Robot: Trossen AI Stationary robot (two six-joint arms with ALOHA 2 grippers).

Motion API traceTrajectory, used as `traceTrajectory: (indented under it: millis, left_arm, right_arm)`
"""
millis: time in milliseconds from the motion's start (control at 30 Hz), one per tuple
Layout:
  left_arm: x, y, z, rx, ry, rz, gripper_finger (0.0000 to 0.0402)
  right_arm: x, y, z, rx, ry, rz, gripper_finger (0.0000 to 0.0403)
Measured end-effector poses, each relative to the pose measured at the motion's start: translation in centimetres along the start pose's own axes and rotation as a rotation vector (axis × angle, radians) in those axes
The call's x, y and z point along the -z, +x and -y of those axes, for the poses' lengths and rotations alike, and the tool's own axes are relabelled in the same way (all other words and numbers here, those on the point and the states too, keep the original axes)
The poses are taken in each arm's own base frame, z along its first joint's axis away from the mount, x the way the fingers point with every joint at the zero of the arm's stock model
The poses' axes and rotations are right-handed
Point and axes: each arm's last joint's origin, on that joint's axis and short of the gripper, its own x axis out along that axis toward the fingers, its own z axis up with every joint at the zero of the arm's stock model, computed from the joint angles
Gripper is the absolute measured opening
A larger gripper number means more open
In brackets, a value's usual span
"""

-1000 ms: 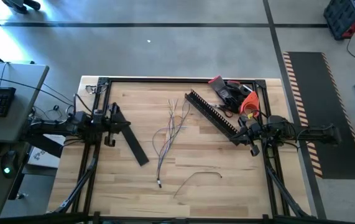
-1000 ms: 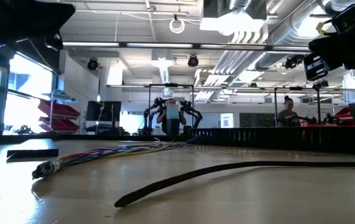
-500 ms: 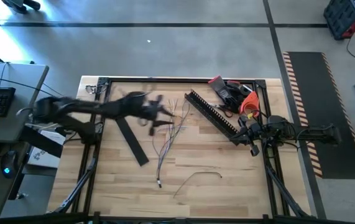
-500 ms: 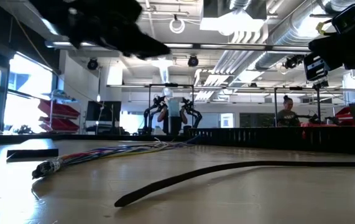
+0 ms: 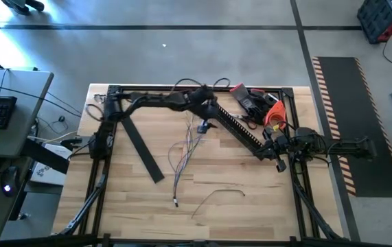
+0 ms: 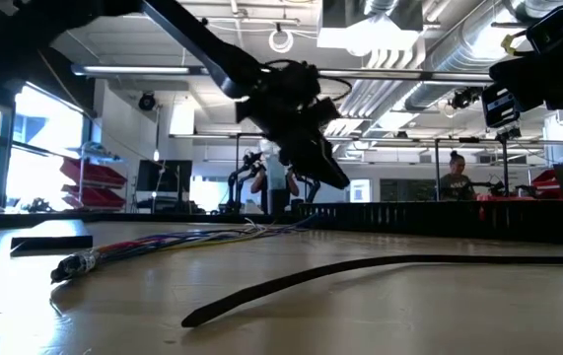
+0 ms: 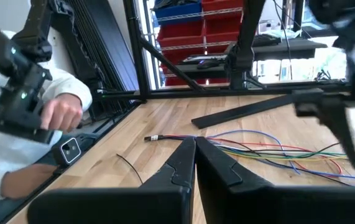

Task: Ziptie cables
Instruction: Wrap the cable wires with the black zip tie

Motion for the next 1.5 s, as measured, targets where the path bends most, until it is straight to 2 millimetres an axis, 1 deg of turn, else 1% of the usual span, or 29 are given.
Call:
traceTrajectory:
  millis: [100, 200, 333, 467, 533, 600, 667, 800, 833, 933, 1033, 1067, 1167, 1200, 1333, 1433, 1500]
  left_arm:
    - [0.1, 1.7, -1.1, 0.013, 0.030, -0.063, 0.0261]
    - [0.4, 3.0, -1.7, 0.032, 0.066, -0.155, 0.0259]
    - [-0.1, 4.1, -1.7, 0.018, 0.071, -0.253, 0.0249]
    - [-1.1, 4.5, -1.6, -0.029, 0.013, -0.301, 0.0223]
    - [-1.4, 4.7, -1.4, -0.028, -0.016, -0.301, 0.0199]
    - [-1.6, 4.9, -1.1, -0.030, -0.042, -0.302, 0.0165]
    - [-1.6, 5.0, -0.7, -0.019, -0.062, -0.317, 0.0123]
    - [-1.6, 5.0, 0.0, -0.008, -0.073, -0.372, 0.0025]
    - [-1.5, 5.0, 0.1, -0.020, -0.074, -0.397, 0.0013]
    - [-1.9, 4.5, 0.5, -0.066, -0.084, -0.456, 0.0011]
    - [-2.5, 3.1, 0.6, -0.096, -0.133, -0.485, 0.0002]
    - [-3.0, 2.3, 0.5, -0.104, -0.162, -0.487, 0.0002]
    - [-3.3, -0.3, -0.1, -0.113, -0.241, -0.523, 0.0001]
    - [-3.0, -1.0, -0.3, -0.110, -0.269, -0.548, 0.0001]
    - [-2.1, -4.9, -1.5, -0.106, -0.401, -0.589, 0.0000]
    - [-1.3, -8.3, -1.5, -0.140, -0.492, -0.594, 0.0000]
    - [-0.4, -11.0, -0.9, -0.187, -0.555, -0.594, 0.0000]
  right_arm:
    - [0.0, 0.0, 0.0, 0.001, 0.000, 0.000, 0.0000]
    - [0.0, 0.0, 0.0, 0.000, 0.000, 0.000, 0.0000]
    - [0.0, 0.0, 0.0, 0.001, 0.000, 0.000, 0.0000]
    - [0.0, 0.0, 0.0, 0.000, 0.000, 0.000, 0.0000]
    - [0.0, 0.0, 0.0, 0.000, 0.000, 0.000, 0.0000]
    - [0.0, 0.0, 0.0, 0.000, 0.000, 0.000, 0.0000]
    - [0.0, 0.0, 0.0, 0.001, 0.000, 0.000, 0.0000]
    - [0.0, 0.0, 0.0, 0.000, 0.000, 0.000, 0.0000]
    - [0.0, 0.0, 0.0, 0.000, 0.000, 0.000, 0.0000]
    - [0.0, 0.0, 0.0, 0.001, 0.000, 0.000, 0.0000]
    - [0.0, 0.0, 0.0, 0.000, 0.000, 0.000, 0.0000]
    - [0.0, 0.0, 0.0, 0.000, 0.000, 0.000, 0.0000]
    - [0.0, 0.0, 0.0, 0.001, 0.000, -0.001, 0.0000]
    - [0.0, 0.0, 0.0, 0.000, 0.000, -0.001, 0.0000]
    - [0.0, 0.0, 0.0, 0.001, 0.000, -0.001, 0.0000]
    - [0.0, 0.0, 0.0, 0.002, 0.001, -0.002, 0.0000]
    - [0.0, 0.0, 0.0, 0.002, 0.000, -0.001, 0.0000]
